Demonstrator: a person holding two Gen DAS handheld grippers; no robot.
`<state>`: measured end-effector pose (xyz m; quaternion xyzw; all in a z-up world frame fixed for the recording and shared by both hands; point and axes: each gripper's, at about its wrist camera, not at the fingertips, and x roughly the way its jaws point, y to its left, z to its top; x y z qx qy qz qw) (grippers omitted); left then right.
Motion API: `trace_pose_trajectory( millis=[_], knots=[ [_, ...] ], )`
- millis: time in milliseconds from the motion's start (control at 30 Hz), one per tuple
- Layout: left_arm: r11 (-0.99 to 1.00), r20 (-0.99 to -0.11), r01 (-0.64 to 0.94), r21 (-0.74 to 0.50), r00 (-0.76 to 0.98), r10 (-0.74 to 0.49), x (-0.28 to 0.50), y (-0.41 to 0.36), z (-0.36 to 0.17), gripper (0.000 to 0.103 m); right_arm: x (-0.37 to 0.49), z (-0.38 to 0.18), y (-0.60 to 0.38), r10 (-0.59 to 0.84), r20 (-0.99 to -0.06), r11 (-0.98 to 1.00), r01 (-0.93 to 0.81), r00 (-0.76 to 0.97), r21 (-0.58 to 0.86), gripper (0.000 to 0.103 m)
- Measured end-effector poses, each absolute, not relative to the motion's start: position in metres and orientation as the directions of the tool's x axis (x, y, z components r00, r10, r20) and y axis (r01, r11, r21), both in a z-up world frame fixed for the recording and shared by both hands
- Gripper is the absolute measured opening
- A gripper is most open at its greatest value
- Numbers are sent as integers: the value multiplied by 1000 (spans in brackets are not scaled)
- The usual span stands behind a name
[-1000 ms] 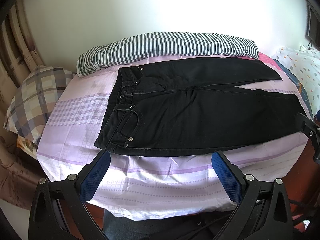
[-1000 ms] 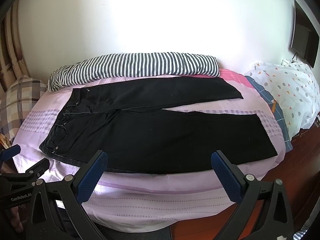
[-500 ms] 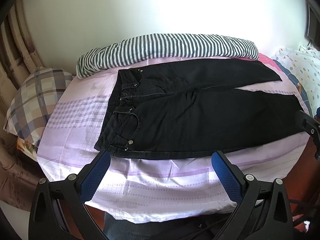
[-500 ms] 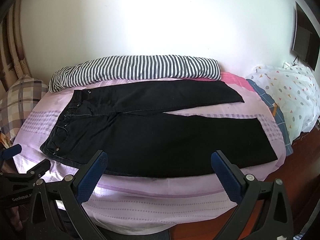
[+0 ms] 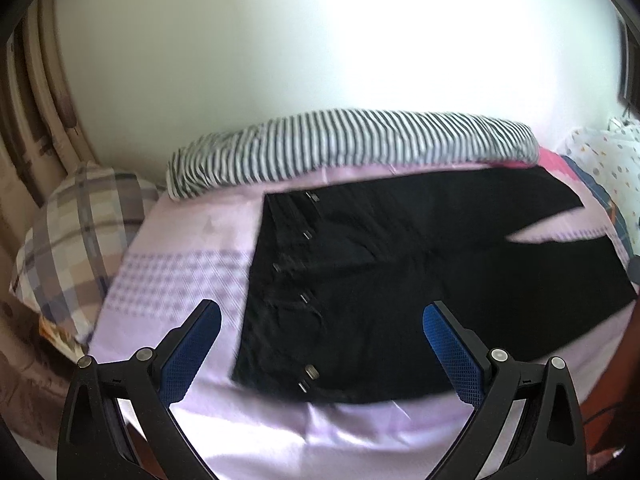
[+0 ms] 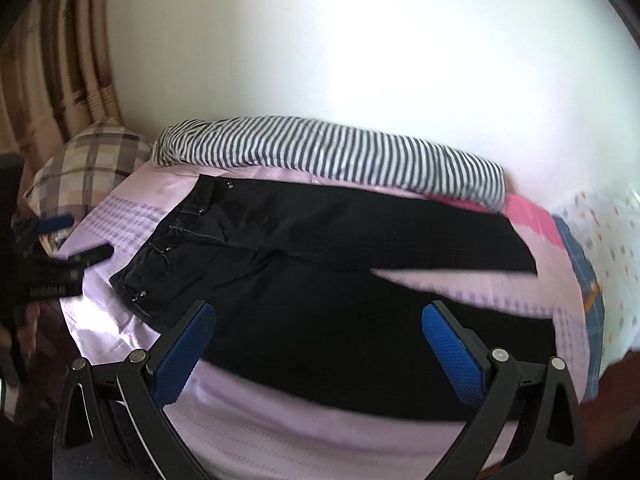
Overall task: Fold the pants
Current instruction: 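Move both tools to the jeans waistband and lower the fingers onto it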
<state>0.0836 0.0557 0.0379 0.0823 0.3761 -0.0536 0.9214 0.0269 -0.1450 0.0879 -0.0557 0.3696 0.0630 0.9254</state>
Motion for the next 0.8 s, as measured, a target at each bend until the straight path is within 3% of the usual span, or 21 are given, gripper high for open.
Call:
trace_pose_trajectory(
  millis=[167, 267, 400, 533, 700, 800],
  knots=[
    [980, -694, 148, 131, 720, -16, 135, 79, 39, 98, 77, 93, -150, 138, -701, 962, -263, 700, -74, 102],
    [972, -687, 178, 156, 726, -23, 173, 88, 33, 91, 118, 91, -154, 195, -719, 941, -335, 667, -56, 99],
    [962, -713, 224, 158, 700, -46, 219, 94, 17, 76, 185, 76, -154, 247, -773, 894, -445, 584, -51, 74],
    [958, -748, 267, 104, 656, -102, 269, 102, -4, 61, 248, 52, -151, 238, -822, 857, -510, 517, -73, 59],
    [946, -794, 314, 76, 593, -133, 325, 108, -42, 58, 327, 10, -153, 228, -879, 816, -574, 420, -63, 52],
    [934, -824, 353, 49, 544, -162, 353, 112, -64, 58, 369, -21, -150, 202, -914, 774, -629, 351, -71, 41]
  ],
)
